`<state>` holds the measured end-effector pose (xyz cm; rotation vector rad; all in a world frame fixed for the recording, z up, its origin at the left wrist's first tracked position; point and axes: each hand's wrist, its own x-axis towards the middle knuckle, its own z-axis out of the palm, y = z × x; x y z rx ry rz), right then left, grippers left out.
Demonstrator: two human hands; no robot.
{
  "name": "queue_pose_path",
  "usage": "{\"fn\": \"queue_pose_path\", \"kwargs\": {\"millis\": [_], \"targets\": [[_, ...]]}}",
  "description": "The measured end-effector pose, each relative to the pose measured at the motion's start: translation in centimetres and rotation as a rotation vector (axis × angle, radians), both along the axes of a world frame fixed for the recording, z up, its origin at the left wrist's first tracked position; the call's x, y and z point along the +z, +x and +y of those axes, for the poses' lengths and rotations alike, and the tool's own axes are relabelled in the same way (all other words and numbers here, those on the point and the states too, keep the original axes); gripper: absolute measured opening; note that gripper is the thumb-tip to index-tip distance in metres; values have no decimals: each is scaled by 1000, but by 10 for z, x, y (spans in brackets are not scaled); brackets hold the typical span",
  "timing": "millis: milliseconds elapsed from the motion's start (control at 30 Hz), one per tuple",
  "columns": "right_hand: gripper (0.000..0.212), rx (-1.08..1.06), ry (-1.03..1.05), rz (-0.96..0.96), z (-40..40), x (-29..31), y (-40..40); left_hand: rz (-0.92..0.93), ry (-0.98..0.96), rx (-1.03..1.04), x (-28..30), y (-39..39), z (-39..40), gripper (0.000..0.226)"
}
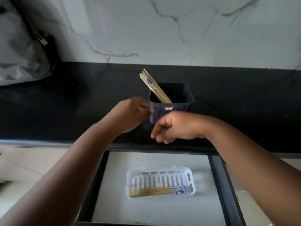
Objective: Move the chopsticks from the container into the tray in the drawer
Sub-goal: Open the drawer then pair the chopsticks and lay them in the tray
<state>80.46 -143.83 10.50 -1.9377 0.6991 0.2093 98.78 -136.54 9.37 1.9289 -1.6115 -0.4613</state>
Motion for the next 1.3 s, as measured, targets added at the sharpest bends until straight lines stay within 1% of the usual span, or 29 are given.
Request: {"fn": "queue_pose_path", "kwargs": {"millis": [33, 100, 200, 267, 367, 433, 467, 533, 633, 700, 900, 1033, 1167, 1267, 1300], "targets": [[14, -67, -37, -61, -9, 12, 3, -20, -30, 4, 7, 2, -9, 30], [15, -230, -139, -178, -29, 27, 9, -119, -64, -10, 16, 7, -28, 41], [15, -443, -326, -258, -60, 29, 24, -240, -52, 26, 18, 11, -52, 61], [13, -503, -453, -240, -78, 22, 35, -263, -5, 80, 14, 11, -66, 79], [10, -483, -616, -142, -93, 6, 51, -267, 115, 121, 3, 11, -79, 105], [4, -426, -682, -41, -96, -7, 60, -253, 185, 155, -5, 10, -84, 115], [7, -398, -715, -2, -96, -12, 64, -240, 204, 170, -8, 10, -86, 117], [14, -366, -798, 38, -96, -19, 70, -216, 218, 182, -13, 10, -90, 119], [19, -363, -896, 76, -99, -20, 73, -192, 222, 194, -14, 10, -93, 123], [22, -364, -884, 103, -100, -20, 74, -184, 226, 195, -15, 11, -93, 124], [24, -437, -730, 123, -104, -24, 72, -171, 229, 194, -17, 11, -88, 121], [26, -452, -746, 159, -99, -25, 73, -192, 200, 181, -17, 10, -86, 116], [19, -455, -751, 166, -95, -19, 69, -185, 147, 181, -16, 8, -81, 111], [11, -464, -776, 101, -95, -6, 61, -135, 58, 210, -11, 9, -74, 103], [14, -493, -780, 52, -94, 2, 57, -115, 14, 215, -7, 9, -71, 97]]}}
